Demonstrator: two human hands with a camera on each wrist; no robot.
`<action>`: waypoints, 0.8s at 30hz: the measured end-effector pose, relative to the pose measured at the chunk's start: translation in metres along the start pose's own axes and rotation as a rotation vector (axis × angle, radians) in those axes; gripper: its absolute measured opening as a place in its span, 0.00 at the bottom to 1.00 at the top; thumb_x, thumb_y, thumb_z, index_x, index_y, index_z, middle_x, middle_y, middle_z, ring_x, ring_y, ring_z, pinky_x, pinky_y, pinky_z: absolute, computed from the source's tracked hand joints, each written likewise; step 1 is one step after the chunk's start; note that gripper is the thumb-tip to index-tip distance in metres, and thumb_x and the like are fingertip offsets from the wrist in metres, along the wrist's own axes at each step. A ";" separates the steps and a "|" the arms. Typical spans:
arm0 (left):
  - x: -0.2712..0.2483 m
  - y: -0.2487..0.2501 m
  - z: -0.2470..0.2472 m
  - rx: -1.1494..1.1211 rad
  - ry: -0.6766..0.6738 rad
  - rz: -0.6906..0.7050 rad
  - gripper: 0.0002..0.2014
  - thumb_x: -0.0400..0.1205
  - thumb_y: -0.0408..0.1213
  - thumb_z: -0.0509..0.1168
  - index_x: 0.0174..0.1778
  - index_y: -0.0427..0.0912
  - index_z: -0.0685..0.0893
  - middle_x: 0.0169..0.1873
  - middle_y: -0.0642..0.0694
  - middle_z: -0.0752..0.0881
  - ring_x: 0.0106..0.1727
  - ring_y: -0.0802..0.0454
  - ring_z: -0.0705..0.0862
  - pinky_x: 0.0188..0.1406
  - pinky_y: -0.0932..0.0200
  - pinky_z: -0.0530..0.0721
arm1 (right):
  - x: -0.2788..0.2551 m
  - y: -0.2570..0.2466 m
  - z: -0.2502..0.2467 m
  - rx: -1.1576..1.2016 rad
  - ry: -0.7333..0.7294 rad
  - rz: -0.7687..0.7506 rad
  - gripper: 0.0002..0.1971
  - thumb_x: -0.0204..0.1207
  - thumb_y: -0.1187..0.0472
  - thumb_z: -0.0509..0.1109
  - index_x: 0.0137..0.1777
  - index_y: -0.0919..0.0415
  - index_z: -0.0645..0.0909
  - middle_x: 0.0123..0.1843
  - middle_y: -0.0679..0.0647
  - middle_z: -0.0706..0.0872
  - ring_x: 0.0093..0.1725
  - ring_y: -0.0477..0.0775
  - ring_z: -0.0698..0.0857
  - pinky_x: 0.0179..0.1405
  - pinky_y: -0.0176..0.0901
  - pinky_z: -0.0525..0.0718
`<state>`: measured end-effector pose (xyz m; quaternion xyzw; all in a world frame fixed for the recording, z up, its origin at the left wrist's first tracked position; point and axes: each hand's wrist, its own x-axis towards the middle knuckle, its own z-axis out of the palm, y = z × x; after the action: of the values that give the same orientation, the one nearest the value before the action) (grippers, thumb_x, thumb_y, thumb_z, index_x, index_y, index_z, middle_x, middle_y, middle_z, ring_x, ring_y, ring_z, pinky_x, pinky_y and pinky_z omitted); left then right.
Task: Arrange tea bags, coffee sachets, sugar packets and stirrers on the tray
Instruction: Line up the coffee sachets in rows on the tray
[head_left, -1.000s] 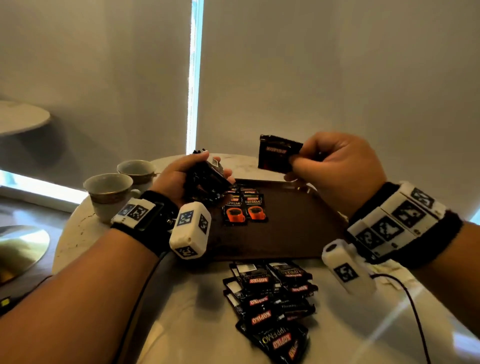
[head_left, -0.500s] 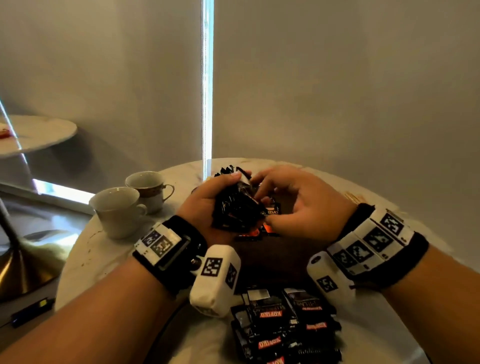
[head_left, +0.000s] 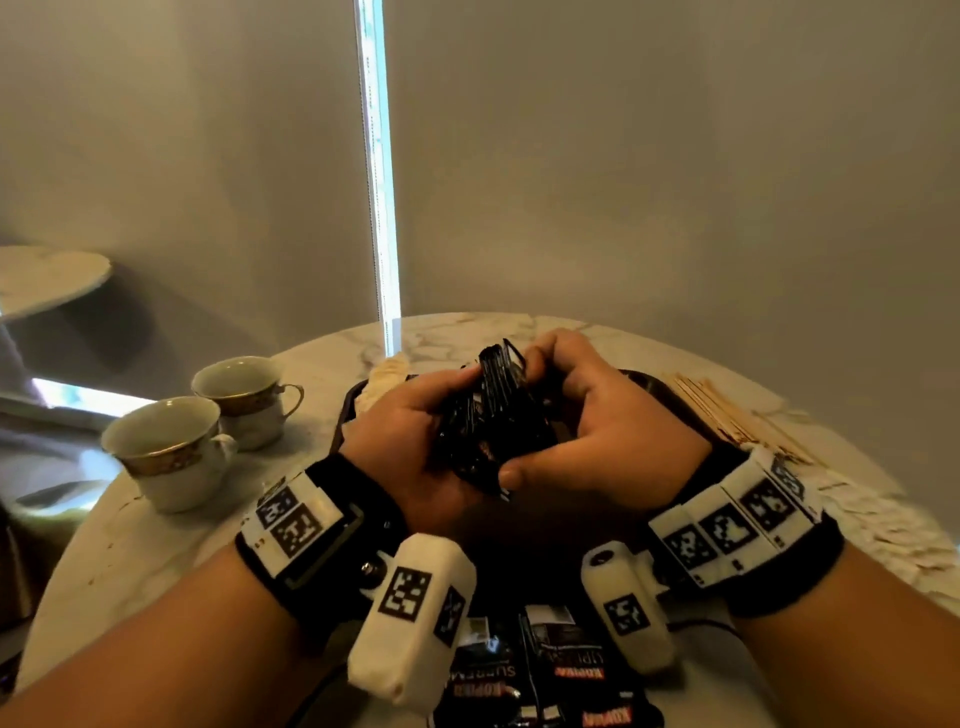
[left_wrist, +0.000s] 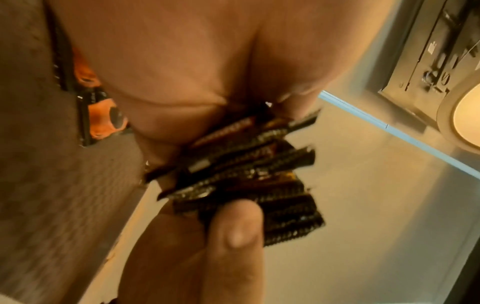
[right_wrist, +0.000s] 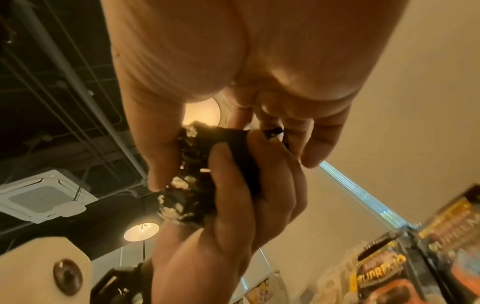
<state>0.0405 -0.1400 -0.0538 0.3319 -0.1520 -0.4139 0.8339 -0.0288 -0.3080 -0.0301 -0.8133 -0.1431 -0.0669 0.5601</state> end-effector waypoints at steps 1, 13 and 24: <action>0.000 -0.003 0.000 -0.016 -0.007 -0.003 0.22 0.86 0.45 0.56 0.62 0.31 0.86 0.55 0.30 0.89 0.53 0.36 0.90 0.57 0.42 0.88 | 0.000 0.001 0.000 0.024 -0.022 0.021 0.33 0.57 0.70 0.88 0.53 0.50 0.71 0.59 0.61 0.87 0.58 0.63 0.90 0.53 0.67 0.90; -0.001 0.000 -0.002 0.107 -0.073 -0.079 0.24 0.81 0.51 0.58 0.62 0.36 0.83 0.50 0.35 0.89 0.43 0.39 0.88 0.45 0.43 0.84 | 0.005 0.008 0.004 0.105 -0.065 0.031 0.33 0.61 0.82 0.81 0.53 0.56 0.66 0.52 0.56 0.87 0.48 0.63 0.92 0.37 0.50 0.91; -0.007 -0.007 -0.005 0.105 -0.185 -0.126 0.23 0.83 0.50 0.62 0.69 0.40 0.84 0.59 0.36 0.89 0.44 0.40 0.92 0.42 0.37 0.92 | -0.001 0.005 0.000 0.027 -0.051 -0.009 0.39 0.58 0.76 0.85 0.63 0.67 0.64 0.56 0.54 0.83 0.53 0.47 0.88 0.47 0.41 0.88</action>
<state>0.0344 -0.1354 -0.0619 0.3445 -0.2285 -0.4860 0.7700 -0.0280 -0.3093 -0.0349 -0.8064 -0.1620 -0.0468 0.5668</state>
